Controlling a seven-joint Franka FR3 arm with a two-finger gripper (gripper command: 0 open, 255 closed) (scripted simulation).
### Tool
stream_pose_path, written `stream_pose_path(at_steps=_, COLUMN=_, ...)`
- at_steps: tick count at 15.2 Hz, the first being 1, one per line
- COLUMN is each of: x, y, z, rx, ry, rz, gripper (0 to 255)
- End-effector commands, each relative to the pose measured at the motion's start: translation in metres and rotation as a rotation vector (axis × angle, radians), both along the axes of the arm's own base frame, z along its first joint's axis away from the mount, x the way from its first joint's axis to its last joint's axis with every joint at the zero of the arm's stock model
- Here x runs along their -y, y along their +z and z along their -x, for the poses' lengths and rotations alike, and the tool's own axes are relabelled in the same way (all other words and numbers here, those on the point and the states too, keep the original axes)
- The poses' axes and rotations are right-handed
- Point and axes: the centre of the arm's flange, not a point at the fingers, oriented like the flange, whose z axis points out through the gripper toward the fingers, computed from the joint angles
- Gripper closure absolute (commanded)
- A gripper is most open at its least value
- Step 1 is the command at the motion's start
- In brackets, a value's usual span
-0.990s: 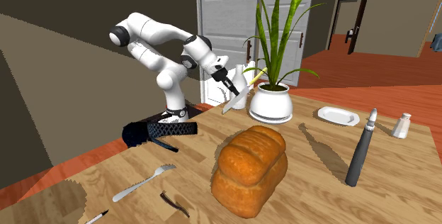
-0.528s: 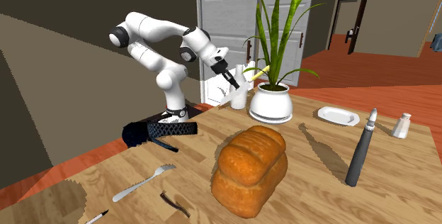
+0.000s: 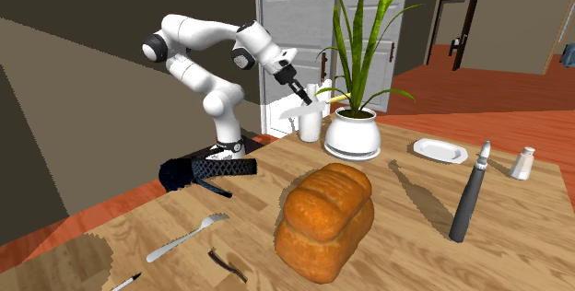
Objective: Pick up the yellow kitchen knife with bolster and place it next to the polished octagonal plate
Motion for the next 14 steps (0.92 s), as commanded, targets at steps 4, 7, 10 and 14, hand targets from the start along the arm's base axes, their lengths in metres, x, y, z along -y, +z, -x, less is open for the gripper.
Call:
stream_pose_path(at_steps=4, x=0.000, y=0.027, z=0.000, rx=0.000, ry=0.000, rz=0.000, gripper=255)
stream_pose_path(at_steps=7, x=0.000, y=0.043, z=0.000, rx=0.000, ry=0.000, rz=0.000, gripper=255)
stream_pose_path(at_steps=10, x=0.000, y=0.059, z=0.000, rx=0.000, ry=0.000, rz=0.000, gripper=255)
stream_pose_path(at_steps=14, x=0.000, y=0.080, z=0.000, rx=0.000, ry=0.000, rz=0.000, gripper=255)
